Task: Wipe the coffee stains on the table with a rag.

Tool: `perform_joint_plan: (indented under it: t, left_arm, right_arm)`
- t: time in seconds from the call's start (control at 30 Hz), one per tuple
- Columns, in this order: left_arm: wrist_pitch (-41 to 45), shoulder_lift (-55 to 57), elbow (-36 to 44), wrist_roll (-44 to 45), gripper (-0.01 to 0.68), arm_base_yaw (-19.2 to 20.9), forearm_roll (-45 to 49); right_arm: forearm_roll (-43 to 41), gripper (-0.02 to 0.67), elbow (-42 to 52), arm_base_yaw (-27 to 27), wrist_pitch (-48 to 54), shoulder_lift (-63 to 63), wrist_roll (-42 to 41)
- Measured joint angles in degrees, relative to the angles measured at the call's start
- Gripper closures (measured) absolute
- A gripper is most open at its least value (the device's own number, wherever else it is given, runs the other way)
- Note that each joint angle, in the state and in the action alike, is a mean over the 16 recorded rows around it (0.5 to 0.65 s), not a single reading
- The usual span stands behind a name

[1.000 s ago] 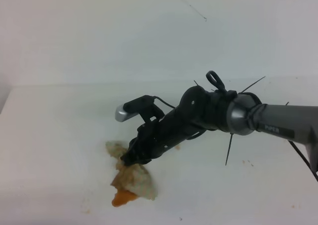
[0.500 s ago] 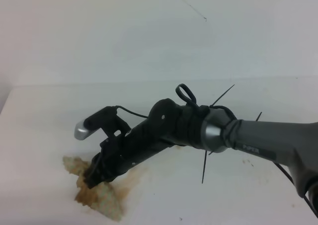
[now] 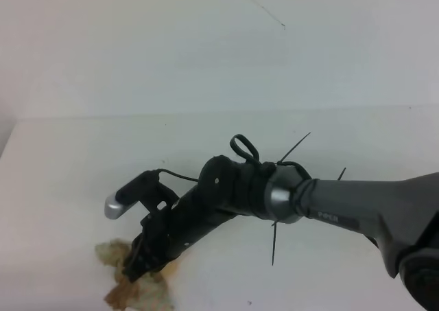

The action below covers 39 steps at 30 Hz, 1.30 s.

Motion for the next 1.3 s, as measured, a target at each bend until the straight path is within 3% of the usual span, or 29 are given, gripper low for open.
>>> perform_joint_plan:
  t: [0.67, 1.07, 1.3]
  left_arm:
    - [0.0, 0.0, 0.0, 0.0, 0.672, 0.0, 0.0]
    - [0.0, 0.0, 0.0, 0.0, 0.672, 0.0, 0.0]
    - [0.0, 0.0, 0.0, 0.0, 0.672, 0.0, 0.0]
  right_arm:
    - [-6.89, 0.617, -0.04, -10.05, -0.71, -0.45, -1.21]
    - [-8.83, 0.617, 0.67, -14.33, 2.26, -11.34, -3.19]
    - [-10.05, 0.617, 7.09, -19.53, 1.67, -19.63, -2.35]
